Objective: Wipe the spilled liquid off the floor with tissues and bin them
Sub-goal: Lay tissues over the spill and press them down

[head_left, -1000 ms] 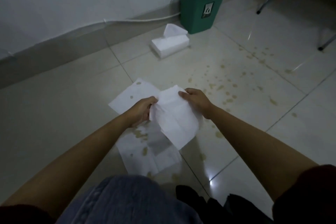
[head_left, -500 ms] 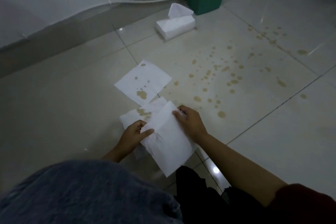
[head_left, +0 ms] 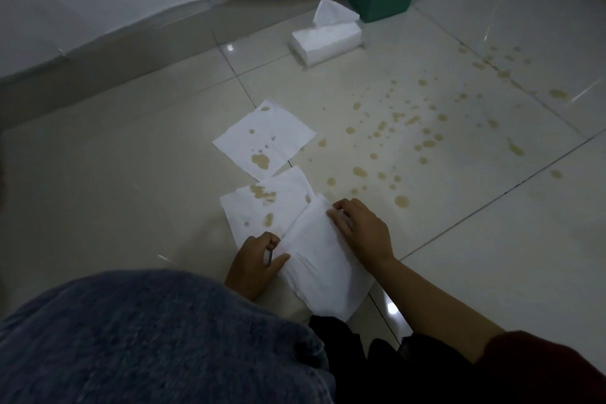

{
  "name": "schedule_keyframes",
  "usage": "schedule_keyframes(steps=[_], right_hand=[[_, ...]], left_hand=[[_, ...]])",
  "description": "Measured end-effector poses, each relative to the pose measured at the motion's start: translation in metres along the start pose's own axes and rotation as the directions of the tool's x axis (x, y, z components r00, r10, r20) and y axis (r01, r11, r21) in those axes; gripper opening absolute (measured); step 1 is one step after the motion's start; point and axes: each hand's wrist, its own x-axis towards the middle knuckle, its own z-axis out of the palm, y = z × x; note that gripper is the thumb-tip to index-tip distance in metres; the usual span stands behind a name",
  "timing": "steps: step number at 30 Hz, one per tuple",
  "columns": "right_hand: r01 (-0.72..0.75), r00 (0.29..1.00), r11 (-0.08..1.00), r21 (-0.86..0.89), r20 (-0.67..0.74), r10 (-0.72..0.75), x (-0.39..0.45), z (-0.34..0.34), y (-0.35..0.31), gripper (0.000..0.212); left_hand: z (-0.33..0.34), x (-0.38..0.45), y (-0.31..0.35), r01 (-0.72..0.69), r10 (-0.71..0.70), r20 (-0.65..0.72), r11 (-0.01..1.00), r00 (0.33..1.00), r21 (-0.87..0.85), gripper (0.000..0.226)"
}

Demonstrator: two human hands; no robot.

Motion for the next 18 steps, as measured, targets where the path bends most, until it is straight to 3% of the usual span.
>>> schedule_keyframes(steps=[5, 8, 12, 18], right_hand=[[0.137, 0.986, 0.982, -0.129, -0.081, -0.148, 0.005, 0.007, 0.003, 0.024], [0.105, 0.978, 0.975, -0.197, -0.158, -0.137, 0.004, 0.013, -0.001, 0.026], [0.037, 0.971, 0.987, -0.155, -0.228, -0.072, -0.005, 0.019, -0.010, 0.035], [0.105, 0.987, 0.984, -0.146, -0.106, -0.121, -0.025, 0.031, -0.020, 0.050]], left_hand=[[-0.001, -0.004, 0.000, 0.016, -0.016, -0.008, 1.000, 1.000, 0.001, 0.020], [-0.005, -0.008, -0.002, 0.032, -0.030, -0.065, 0.999, 0.997, 0.031, 0.035], [-0.006, -0.014, 0.003, -0.079, 0.107, -0.156, 0.982, 0.982, 0.174, 0.060], [0.002, 0.014, 0.015, -0.188, 0.193, -0.004, 0.959, 0.981, 0.211, 0.062]])
